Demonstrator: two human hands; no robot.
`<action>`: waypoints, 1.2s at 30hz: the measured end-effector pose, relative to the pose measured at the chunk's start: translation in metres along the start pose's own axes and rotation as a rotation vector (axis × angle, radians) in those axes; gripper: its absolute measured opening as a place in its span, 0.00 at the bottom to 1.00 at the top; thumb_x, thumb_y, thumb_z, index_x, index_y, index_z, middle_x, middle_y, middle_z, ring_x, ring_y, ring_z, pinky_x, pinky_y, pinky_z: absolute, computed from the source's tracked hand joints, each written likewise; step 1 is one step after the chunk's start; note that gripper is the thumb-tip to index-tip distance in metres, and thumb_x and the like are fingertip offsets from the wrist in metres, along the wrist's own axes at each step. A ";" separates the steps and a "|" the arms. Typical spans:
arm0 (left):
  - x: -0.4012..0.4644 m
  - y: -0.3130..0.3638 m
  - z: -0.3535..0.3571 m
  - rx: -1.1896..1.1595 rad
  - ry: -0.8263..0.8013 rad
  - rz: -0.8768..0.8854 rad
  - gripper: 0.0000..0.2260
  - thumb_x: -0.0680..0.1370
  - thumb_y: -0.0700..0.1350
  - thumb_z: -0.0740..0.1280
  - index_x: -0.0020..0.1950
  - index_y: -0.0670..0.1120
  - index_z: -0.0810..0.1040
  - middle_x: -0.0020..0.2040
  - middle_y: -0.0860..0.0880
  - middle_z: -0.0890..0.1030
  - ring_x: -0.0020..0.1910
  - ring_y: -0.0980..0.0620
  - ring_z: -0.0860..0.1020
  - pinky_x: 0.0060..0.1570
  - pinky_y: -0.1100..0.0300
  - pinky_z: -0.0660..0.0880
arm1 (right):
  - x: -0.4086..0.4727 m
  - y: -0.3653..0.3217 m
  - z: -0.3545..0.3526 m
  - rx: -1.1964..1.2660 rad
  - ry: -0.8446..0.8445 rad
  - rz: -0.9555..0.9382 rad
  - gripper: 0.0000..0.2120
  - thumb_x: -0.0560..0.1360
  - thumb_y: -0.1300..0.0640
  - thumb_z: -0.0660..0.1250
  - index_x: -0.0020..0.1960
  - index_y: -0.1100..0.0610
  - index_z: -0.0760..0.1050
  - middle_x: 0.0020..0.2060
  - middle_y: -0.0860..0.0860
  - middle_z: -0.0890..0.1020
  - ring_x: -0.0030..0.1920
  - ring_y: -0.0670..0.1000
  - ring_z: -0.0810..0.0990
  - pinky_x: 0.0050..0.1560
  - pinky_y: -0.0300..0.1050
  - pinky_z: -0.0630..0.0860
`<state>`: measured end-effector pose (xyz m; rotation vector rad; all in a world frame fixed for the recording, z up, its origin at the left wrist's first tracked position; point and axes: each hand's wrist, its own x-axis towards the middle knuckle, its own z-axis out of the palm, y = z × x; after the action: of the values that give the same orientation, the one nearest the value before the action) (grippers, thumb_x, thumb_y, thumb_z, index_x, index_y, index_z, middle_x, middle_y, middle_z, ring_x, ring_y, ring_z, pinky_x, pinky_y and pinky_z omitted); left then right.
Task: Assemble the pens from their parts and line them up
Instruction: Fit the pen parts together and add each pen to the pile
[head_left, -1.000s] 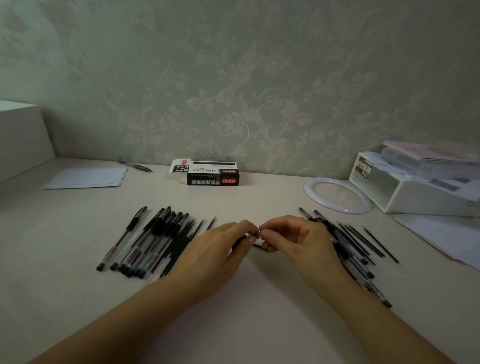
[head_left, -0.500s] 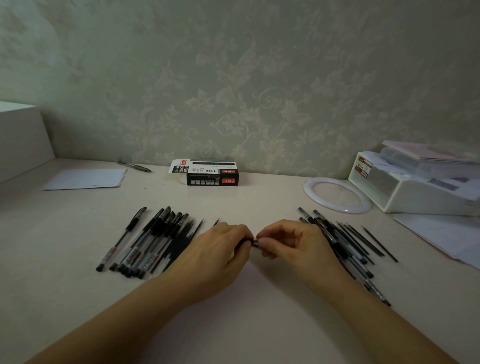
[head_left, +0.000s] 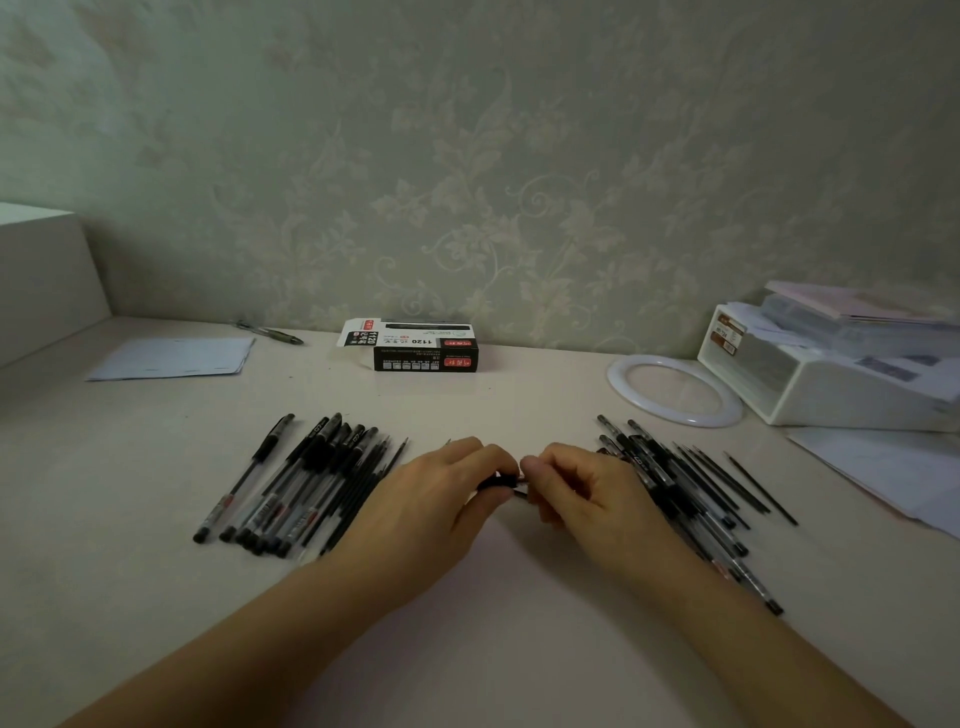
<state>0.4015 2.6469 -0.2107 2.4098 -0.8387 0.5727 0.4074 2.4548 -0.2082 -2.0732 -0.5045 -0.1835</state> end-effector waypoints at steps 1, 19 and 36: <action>0.000 0.001 0.000 -0.001 0.000 0.007 0.06 0.80 0.50 0.62 0.55 0.54 0.76 0.45 0.57 0.75 0.38 0.58 0.72 0.37 0.57 0.73 | 0.000 0.000 0.001 -0.004 0.005 0.006 0.18 0.78 0.42 0.61 0.36 0.53 0.78 0.30 0.50 0.80 0.31 0.45 0.77 0.36 0.41 0.74; -0.001 0.000 0.000 -0.071 0.031 0.002 0.04 0.79 0.49 0.64 0.51 0.53 0.77 0.42 0.57 0.75 0.37 0.58 0.72 0.37 0.57 0.73 | 0.000 0.000 0.002 0.012 -0.058 -0.041 0.10 0.79 0.53 0.66 0.43 0.57 0.77 0.33 0.52 0.78 0.33 0.51 0.74 0.36 0.43 0.71; 0.001 -0.003 -0.004 0.009 0.206 -0.079 0.03 0.77 0.46 0.68 0.51 0.51 0.79 0.41 0.58 0.75 0.33 0.58 0.70 0.33 0.57 0.74 | 0.005 0.008 -0.001 -0.277 0.178 -0.058 0.16 0.79 0.41 0.59 0.55 0.49 0.78 0.50 0.41 0.78 0.50 0.45 0.76 0.50 0.39 0.72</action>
<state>0.4033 2.6511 -0.2086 2.3313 -0.6524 0.7789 0.4148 2.4522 -0.2124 -2.2849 -0.4492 -0.4917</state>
